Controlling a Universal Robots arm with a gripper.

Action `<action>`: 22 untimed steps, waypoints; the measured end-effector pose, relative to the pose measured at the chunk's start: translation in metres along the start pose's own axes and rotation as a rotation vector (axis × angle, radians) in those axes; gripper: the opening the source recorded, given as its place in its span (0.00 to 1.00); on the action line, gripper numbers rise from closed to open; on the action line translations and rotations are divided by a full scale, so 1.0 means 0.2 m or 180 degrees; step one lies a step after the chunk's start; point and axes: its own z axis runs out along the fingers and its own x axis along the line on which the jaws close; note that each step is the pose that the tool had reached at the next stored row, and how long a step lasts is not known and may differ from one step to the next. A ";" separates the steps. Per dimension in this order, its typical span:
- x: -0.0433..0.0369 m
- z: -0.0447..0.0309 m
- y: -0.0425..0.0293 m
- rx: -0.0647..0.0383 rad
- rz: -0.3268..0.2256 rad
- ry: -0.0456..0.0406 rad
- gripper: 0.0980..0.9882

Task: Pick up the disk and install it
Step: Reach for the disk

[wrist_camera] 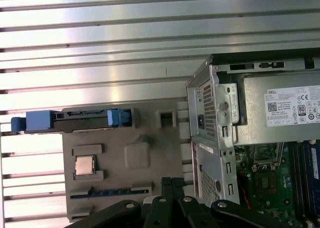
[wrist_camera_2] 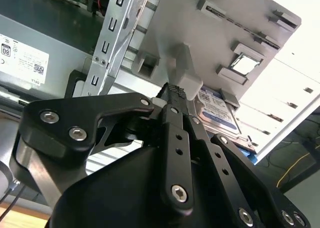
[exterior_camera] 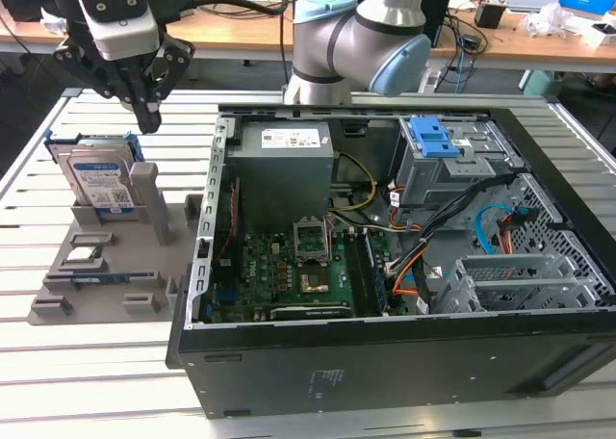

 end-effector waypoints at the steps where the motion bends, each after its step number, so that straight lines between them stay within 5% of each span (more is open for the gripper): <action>1: 0.009 0.000 -0.001 0.0000 -0.0001 0.0000 0.00; 22: 0.157 -0.003 -0.012 0.0000 0.0000 0.0000 0.00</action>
